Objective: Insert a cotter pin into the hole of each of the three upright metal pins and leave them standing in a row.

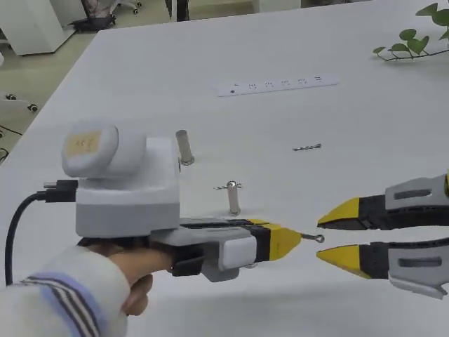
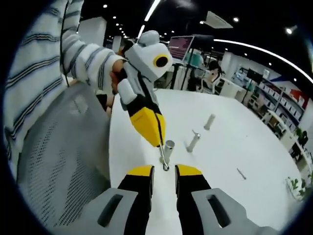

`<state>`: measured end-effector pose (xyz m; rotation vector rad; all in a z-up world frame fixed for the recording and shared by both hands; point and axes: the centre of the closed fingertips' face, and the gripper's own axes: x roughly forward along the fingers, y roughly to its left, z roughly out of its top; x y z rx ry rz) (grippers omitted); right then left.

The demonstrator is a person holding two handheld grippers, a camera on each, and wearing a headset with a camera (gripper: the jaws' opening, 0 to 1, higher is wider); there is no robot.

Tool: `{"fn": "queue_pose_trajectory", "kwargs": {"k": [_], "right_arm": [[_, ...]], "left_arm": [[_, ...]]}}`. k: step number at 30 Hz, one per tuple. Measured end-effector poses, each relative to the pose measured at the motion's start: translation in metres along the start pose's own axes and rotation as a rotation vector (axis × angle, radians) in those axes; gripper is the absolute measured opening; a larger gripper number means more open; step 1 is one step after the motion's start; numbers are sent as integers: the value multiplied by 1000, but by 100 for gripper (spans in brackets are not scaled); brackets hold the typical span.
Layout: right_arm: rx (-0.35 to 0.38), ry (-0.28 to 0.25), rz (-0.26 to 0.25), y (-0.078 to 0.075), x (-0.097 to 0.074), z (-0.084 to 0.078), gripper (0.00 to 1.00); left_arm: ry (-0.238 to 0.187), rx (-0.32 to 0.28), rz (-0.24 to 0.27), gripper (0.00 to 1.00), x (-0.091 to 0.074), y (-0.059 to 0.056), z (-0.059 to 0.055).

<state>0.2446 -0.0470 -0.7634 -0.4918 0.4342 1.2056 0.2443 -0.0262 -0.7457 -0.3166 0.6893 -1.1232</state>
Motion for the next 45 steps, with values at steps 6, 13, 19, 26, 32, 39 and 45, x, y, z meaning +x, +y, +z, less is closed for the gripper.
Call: {"fn": "queue_pose_trajectory", "kwargs": {"k": [6, 13, 19, 26, 32, 39, 45], "right_arm": [[148, -70, 117, 15, 1, 7, 18], [161, -45, 179, 28, 4, 3, 15], [145, -38, 220, 38, 5, 4, 8], [140, -17, 253, 44, 2, 0, 6], [114, 5, 285, 50, 1, -2, 5], [89, 44, 333, 57, 0, -7, 5], [95, 41, 338, 55, -3, -6, 4]], "left_arm": [[17, 193, -65, 0, -6, -10, -4], [22, 336, -128, 0, -9, -21, -6], [64, 385, -161, 0, -6, -25, -16], [85, 428, -185, 0, -2, -27, -21], [170, 505, -195, 0, -1, -22, -39], [243, 544, -201, 1, 4, -19, -56], [226, 514, -202, 1, 3, -20, -53]]}}
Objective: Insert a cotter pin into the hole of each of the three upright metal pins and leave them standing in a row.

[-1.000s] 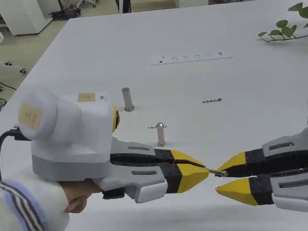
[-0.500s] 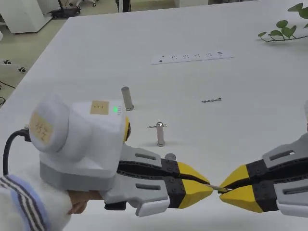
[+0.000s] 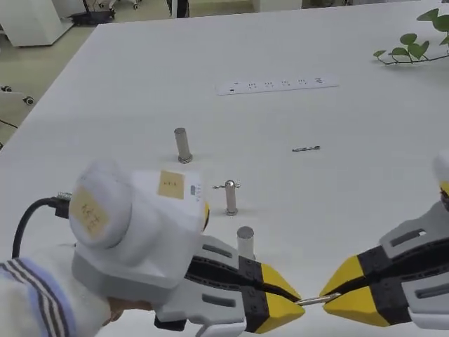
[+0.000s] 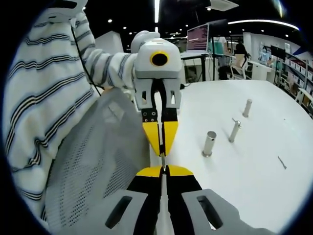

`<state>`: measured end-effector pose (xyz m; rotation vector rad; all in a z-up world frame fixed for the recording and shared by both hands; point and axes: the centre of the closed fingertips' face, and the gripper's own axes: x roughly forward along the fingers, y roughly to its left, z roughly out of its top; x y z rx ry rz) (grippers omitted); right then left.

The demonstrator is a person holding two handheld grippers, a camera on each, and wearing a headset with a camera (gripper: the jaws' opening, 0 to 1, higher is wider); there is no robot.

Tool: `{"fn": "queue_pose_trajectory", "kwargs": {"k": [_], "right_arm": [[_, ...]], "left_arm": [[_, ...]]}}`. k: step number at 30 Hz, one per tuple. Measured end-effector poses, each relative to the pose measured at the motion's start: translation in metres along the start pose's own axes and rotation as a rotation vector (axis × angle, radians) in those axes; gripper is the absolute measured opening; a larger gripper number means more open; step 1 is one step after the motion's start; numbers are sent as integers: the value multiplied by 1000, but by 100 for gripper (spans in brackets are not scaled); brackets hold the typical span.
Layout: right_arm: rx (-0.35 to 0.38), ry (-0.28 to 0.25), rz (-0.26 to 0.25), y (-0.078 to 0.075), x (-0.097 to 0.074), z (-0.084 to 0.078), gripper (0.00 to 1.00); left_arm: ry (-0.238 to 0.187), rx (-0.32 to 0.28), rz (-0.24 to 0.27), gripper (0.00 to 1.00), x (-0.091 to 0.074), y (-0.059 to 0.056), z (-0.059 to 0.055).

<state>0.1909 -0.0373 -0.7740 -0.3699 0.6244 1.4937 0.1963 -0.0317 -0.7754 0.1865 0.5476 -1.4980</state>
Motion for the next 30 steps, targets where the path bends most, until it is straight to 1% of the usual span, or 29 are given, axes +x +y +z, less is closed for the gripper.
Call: {"fn": "queue_pose_trajectory", "kwargs": {"k": [1, 4, 6, 9, 11, 13, 14, 15, 17, 18, 21, 22, 24, 25, 26, 27, 30], "right_arm": [[3, -5, -4, -1, 0, 1, 4], [11, -26, -12, -4, 0, 4, 4], [12, -33, -14, -5, 0, 4, 4], [27, -61, -18, -6, 1, 7, 4], [35, -77, -32, -10, 2, 9, 4], [47, -93, -52, -15, 2, 10, 4], [56, -102, -65, -18, 2, 10, 4], [61, -109, -73, -21, 2, 10, 4], [76, -117, -85, -25, 2, 10, 4], [82, -121, -97, -28, 2, 9, 4], [91, -123, -114, -35, 2, 6, 4], [96, -124, -123, -38, 2, 5, 4], [104, -126, -143, -44, 2, 3, 4], [109, -125, -150, -47, 2, 2, 4], [114, -125, -154, -49, 2, 1, 4], [117, -124, -162, -53, 2, 0, 4], [120, -122, -172, -60, 3, -2, 4]], "left_arm": [[-11, -17, 6, 1, -1, 1, 1], [-32, -38, 27, 1, -4, 5, 3], [-53, -53, 47, 2, -6, 8, 4], [-71, -55, 69, 3, -9, 12, 4], [-91, -61, 92, 5, -10, 16, 5], [-116, -61, 129, 9, -13, 23, 6], [-127, -67, 156, 12, -16, 28, 6], [-133, -82, 165, 13, -17, 30, 5], [-148, -132, 183, 16, -20, 36, 4], [-154, -131, 194, 17, -22, 38, 4], [-170, -129, 269, 22, -29, 52, 2], [-178, -141, 297, 24, -31, 58, 0], [-182, -198, 366, 27, -36, 71, -7], [-195, -203, 386, 27, -37, 75, -8], [-210, -224, 422, 27, -40, 82, -10], [-217, -232, 441, 28, -42, 85, -12], [-200, -242, 486, 30, -43, 95, -21]]}}
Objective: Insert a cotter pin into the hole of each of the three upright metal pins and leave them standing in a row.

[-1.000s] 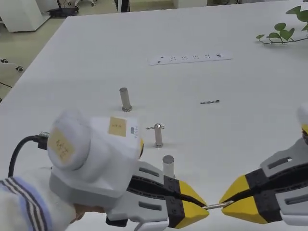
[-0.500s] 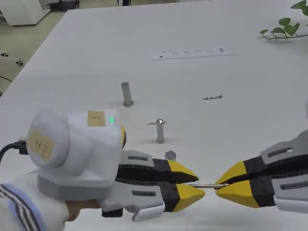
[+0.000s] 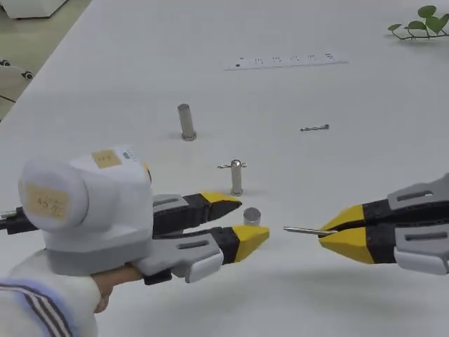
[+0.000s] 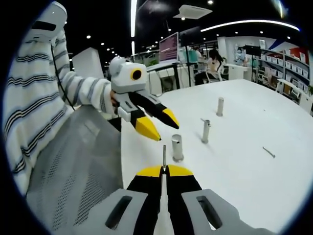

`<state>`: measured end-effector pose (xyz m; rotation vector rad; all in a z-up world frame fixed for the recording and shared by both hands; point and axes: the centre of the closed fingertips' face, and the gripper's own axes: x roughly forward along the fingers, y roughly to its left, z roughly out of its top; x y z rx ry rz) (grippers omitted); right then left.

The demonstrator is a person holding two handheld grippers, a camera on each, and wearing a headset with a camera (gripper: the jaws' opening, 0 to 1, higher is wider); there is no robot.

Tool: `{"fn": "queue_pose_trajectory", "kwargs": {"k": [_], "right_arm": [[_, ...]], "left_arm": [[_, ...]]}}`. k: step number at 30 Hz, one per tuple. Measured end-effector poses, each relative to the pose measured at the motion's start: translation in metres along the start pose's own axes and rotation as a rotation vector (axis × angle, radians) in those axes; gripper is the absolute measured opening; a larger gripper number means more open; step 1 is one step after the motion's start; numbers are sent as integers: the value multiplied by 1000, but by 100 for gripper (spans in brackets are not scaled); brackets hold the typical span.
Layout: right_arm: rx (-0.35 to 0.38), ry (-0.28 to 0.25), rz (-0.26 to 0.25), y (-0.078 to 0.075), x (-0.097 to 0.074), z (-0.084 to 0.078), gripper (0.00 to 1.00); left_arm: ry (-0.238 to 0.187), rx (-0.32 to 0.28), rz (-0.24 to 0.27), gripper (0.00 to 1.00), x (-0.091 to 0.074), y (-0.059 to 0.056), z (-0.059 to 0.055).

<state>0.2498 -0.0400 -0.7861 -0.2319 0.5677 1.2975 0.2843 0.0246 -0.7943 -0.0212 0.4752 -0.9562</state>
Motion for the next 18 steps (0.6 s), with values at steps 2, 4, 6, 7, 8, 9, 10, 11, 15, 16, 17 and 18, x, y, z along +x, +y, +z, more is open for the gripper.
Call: {"fn": "queue_pose_trajectory", "kwargs": {"k": [2, 4, 6, 7, 8, 9, 10, 11, 15, 16, 17, 18], "right_arm": [[-5, 8, -2, -5, 2, -1, 4], [-9, 13, -3, -9, 3, -2, 4], [-9, 17, -1, -13, 5, -2, 4], [-10, 19, 1, -15, 6, -2, 4], [-12, 20, 1, -16, 7, -2, 4], [-11, 21, 1, -19, 9, -2, 4], [-9, 24, 4, -20, 10, -2, 4], [-13, 30, 6, -22, 12, -3, 4], [-29, 46, 19, -26, 17, -5, 4], [-32, 50, 19, -28, 19, -5, 4], [-34, 53, 21, -29, 20, -6, 4], [-35, 55, 24, -30, 21, -6, 4]], "left_arm": [[6, -10, 31, 30, 1, 7, -4], [-5, -16, 48, 30, 2, 10, -4], [-1, -28, 45, 29, 4, 10, -8], [11, -28, 36, 29, 7, 9, -11], [21, -17, 31, 29, 8, 7, -14], [41, 19, 25, 29, 10, 6, -18], [44, 29, 24, 29, 11, 5, -19], [45, 26, 24, 29, 14, 4, -21], [59, 14, 16, 29, 20, 2, -28], [67, 18, 15, 28, 23, 2, -31], [73, 21, 17, 28, 24, 3, -32], [78, 26, 21, 28, 25, 4, -34]]}}
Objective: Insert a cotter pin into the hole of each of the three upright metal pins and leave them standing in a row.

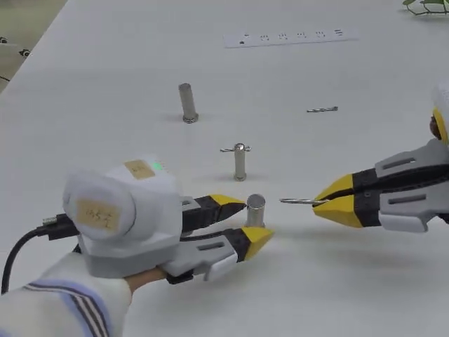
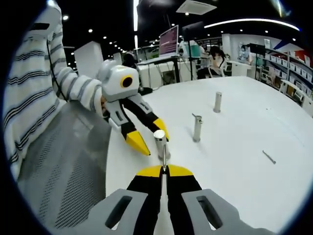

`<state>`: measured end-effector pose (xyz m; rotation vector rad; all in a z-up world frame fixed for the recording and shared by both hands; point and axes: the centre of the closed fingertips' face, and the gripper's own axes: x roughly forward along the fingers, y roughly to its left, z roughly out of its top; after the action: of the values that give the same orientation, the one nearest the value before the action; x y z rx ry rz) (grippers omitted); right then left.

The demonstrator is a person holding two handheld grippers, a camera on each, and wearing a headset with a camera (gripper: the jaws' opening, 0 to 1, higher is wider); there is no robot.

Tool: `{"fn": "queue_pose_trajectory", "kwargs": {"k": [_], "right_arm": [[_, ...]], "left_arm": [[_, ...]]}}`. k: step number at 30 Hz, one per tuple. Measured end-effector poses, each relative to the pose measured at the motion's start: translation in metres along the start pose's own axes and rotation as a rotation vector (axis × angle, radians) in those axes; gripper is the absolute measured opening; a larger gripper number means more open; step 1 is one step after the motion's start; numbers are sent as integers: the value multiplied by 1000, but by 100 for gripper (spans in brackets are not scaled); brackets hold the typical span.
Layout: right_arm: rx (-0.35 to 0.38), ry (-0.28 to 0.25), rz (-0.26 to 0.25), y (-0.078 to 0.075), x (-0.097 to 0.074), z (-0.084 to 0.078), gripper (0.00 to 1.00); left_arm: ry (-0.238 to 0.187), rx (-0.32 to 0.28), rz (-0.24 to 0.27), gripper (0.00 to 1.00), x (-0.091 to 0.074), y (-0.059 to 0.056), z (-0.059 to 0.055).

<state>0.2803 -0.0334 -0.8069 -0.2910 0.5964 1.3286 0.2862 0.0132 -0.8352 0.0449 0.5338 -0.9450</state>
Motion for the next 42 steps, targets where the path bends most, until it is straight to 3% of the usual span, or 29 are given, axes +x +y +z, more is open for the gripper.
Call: {"fn": "queue_pose_trajectory", "kwargs": {"k": [5, 14, 22, 42], "right_arm": [[-4, 9, 10, -2, 4, -3, 4], [-14, 10, 39, 4, 14, -3, 4], [-13, -4, 37, 6, 15, 0, 4], [-40, -16, 30, 7, 17, 7, 4]], "left_arm": [[46, 98, 48, 21, 3, 8, -5], [55, 72, 29, 16, 7, 5, -7], [66, 108, 34, 12, 6, 8, -9], [78, 126, 27, 12, 7, 7, -9]]}}
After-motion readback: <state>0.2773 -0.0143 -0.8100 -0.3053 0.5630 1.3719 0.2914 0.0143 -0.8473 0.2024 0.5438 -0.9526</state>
